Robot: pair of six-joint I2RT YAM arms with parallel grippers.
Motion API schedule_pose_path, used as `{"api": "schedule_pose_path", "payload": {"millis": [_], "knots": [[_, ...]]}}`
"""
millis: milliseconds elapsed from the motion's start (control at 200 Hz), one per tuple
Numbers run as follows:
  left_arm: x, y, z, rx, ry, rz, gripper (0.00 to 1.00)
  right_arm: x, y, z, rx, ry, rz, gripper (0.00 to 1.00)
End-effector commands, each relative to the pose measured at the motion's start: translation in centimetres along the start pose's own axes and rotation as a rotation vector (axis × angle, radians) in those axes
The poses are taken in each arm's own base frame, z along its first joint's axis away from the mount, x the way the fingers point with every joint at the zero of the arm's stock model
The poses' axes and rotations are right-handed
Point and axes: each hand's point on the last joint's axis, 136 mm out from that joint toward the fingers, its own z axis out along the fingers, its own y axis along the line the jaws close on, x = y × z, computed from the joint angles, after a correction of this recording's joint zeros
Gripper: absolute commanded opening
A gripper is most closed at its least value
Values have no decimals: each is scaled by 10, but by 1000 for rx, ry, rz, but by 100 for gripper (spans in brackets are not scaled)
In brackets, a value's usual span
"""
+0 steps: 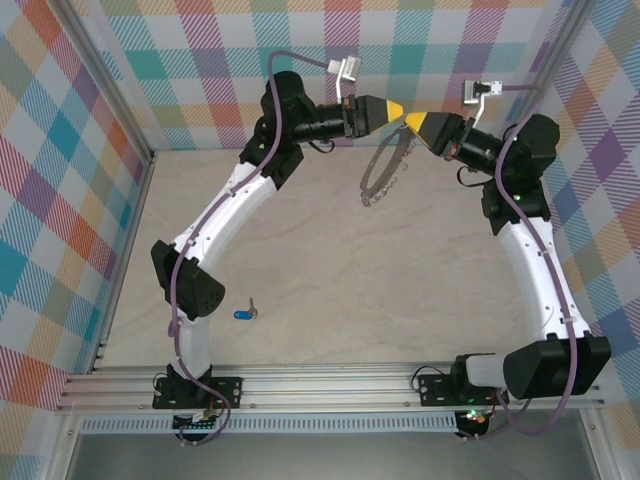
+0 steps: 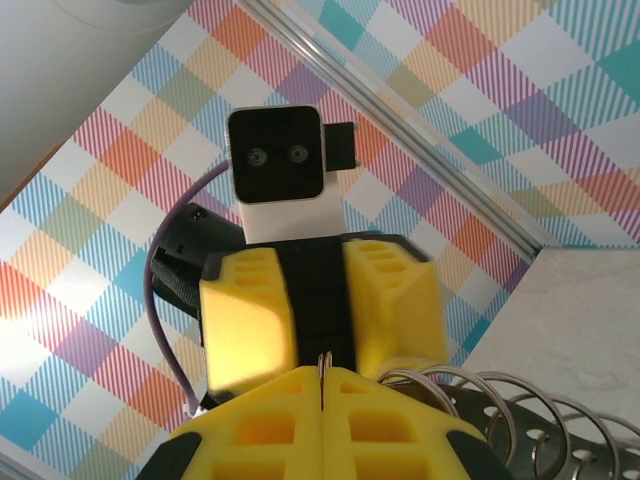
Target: Put the keys on the keyring
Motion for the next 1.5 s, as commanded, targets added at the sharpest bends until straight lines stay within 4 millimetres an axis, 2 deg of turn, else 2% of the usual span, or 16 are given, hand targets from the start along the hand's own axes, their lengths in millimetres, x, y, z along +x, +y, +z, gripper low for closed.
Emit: {"api": "schedule_pose_path", "payload": {"millis": [0,215,530,1125,1494], "knots": [[-27,-10,-23,-58,-147,23,47,-5,8,-3,7,-51,-50,0],[-31,-11,-29,-18,-238,-53,47,-14,11,-5,-1,-113,-52,0],[-15,-16,-12,16,-226,-96,42,-26,8,-1,-22,-167,-15,0],[-9,-30,-2,67,-218,-112,38,-24,7,9,-26,-171,-2,0],[-4,-32,-2,68,-213,-118,28,-25,1,10,-8,-188,13,0]]}}
